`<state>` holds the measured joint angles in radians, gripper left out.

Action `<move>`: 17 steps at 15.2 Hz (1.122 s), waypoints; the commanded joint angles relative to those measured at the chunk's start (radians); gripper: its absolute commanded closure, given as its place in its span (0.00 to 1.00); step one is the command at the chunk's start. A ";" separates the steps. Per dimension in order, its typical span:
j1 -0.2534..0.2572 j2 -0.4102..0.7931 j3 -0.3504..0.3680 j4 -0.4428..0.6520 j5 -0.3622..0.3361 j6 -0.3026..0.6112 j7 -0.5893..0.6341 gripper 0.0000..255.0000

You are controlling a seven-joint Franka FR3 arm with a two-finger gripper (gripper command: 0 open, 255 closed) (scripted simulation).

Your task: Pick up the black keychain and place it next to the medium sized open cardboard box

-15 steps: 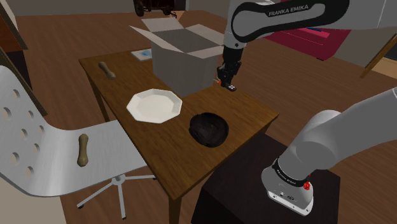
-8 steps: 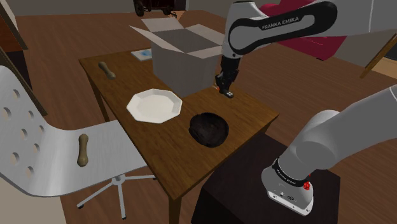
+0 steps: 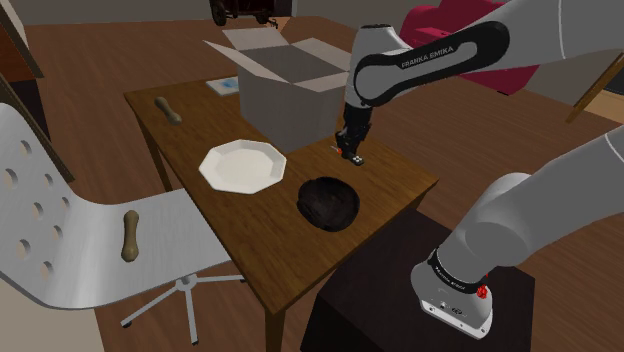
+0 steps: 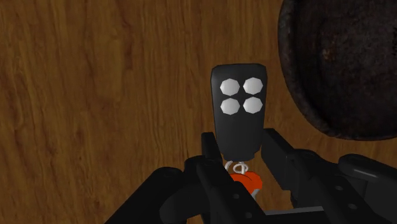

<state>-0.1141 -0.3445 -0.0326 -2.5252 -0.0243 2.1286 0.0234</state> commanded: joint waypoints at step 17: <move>0.000 0.176 -0.004 -0.107 0.000 0.283 -0.001 1.00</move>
